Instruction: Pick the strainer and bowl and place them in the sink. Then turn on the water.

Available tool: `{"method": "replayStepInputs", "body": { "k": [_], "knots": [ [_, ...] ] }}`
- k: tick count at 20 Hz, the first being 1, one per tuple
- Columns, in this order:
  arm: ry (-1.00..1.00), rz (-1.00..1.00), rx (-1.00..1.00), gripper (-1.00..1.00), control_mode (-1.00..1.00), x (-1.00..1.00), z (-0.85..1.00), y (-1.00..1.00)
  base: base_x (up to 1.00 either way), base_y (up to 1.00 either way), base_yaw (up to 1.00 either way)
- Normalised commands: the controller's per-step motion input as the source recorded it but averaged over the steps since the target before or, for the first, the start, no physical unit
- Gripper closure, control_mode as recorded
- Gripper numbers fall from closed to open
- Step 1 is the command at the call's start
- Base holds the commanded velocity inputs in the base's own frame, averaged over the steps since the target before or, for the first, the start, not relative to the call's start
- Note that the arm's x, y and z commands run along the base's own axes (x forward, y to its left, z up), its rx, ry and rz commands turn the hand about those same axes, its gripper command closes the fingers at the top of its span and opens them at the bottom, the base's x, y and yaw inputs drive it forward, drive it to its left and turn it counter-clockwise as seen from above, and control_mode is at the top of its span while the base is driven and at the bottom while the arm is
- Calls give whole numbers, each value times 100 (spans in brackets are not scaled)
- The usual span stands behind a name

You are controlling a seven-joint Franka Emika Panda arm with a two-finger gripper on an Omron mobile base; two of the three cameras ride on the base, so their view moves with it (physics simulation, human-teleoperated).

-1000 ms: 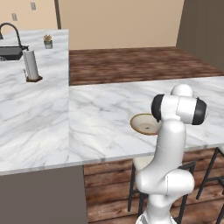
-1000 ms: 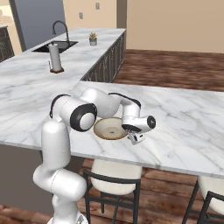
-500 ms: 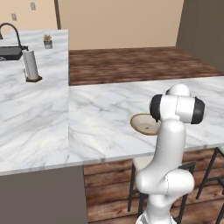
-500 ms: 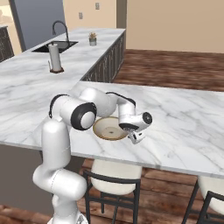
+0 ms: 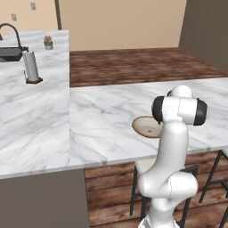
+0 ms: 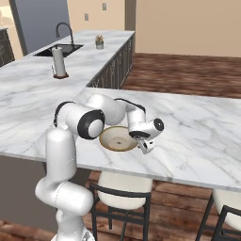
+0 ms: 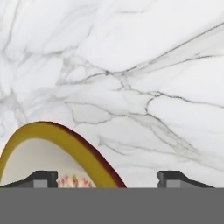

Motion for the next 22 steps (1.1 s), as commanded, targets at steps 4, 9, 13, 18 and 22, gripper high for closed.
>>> {"method": "replayStepInputs", "body": {
  "k": [4, 9, 13, 18, 22],
  "knots": [
    [0, 21, 0, 100, -100, -2, -23, 36, 0, 0, 0],
    [0, 28, 0, 100, -100, -30, -21, 15, 0, 0, 0],
    [0, 28, 0, 100, -100, -47, -8, 7, 0, 0, 0],
    [4, 14, 0, 100, -100, -42, 37, -1, 0, 0, 0],
    [7, 0, 0, 100, -100, -46, 82, -8, 0, 0, 0]
  ]
}}
